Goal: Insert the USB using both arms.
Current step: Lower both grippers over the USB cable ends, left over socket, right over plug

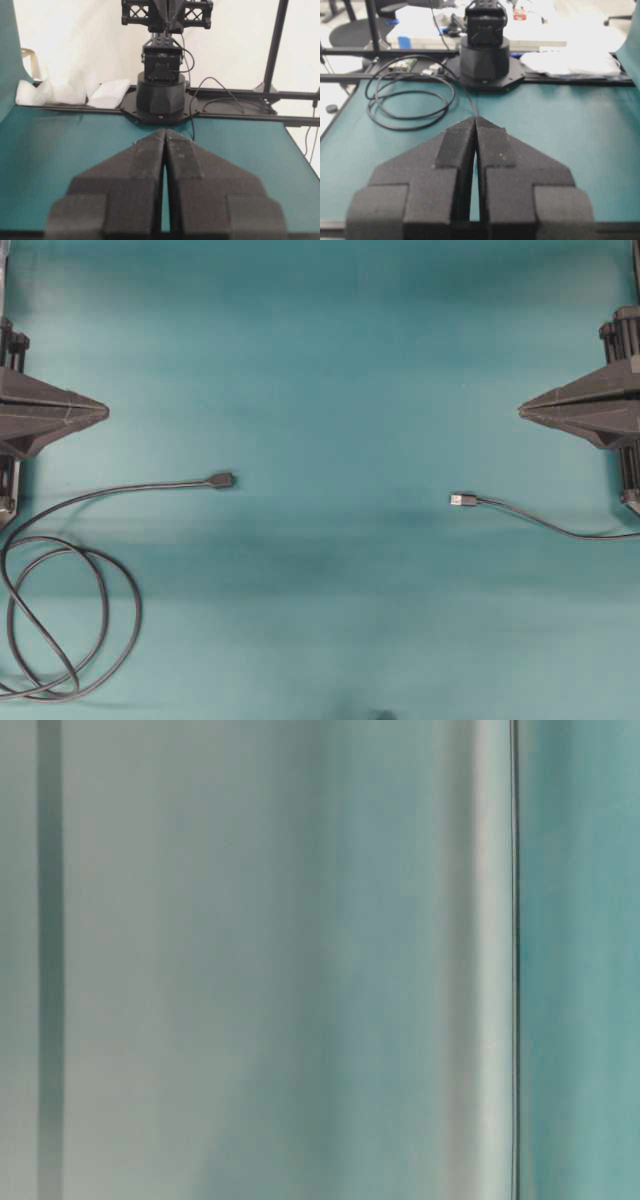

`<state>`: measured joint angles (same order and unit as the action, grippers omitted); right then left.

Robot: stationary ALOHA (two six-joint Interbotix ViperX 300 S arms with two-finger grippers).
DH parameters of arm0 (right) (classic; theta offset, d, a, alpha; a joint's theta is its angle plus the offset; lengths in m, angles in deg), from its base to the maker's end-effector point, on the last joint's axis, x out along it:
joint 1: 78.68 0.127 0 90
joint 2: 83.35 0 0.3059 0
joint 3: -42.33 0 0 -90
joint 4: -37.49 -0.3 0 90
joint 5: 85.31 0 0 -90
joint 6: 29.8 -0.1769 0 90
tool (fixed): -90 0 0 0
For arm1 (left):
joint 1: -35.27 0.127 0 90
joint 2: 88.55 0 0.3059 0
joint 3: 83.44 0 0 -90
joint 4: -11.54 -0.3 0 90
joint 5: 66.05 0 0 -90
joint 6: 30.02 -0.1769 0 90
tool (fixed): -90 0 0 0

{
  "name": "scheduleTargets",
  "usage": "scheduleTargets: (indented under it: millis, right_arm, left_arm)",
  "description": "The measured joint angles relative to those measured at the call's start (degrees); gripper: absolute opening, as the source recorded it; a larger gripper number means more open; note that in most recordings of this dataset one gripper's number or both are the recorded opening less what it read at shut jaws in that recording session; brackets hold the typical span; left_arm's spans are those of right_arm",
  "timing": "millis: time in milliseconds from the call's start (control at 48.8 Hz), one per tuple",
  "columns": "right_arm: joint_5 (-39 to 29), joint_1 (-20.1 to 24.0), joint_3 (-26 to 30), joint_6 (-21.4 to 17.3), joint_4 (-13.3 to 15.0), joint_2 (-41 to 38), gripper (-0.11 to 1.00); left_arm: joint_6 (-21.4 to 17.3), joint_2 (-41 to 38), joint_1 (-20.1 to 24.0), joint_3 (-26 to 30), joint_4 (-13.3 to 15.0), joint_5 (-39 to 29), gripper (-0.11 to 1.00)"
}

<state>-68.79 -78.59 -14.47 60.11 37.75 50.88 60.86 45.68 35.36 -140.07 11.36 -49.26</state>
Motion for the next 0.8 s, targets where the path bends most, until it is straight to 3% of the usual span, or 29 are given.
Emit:
scheduleTargets:
  millis: [82, 143, 451, 594, 799]
  right_arm:
    - [-0.7, 0.1, 0.0, 0.0, 0.1, -0.1, 0.00]
    - [-3.6, 0.2, 0.3, -0.2, 0.2, -0.1, 0.00]
    - [-30.4, 2.0, 6.0, -0.4, 0.3, -0.4, 0.00]
    - [-34.3, 3.3, 6.9, -2.2, 0.3, -2.8, 0.00]
    - [-36.2, 4.0, 6.9, -6.9, 0.3, -11.3, 0.00]
  left_arm:
    - [0.0, 0.0, -0.2, 0.5, -0.1, -2.1, 0.09]
    - [0.0, 0.0, -0.4, 1.3, -0.1, -4.9, 0.04]
    - [0.0, -1.0, -1.2, 5.6, -0.2, -25.5, 0.01]
    - [0.0, -6.6, -1.7, 6.9, -0.2, -31.2, 0.01]
    - [-0.4, -16.4, -1.8, 7.6, -0.2, -32.3, 0.01]
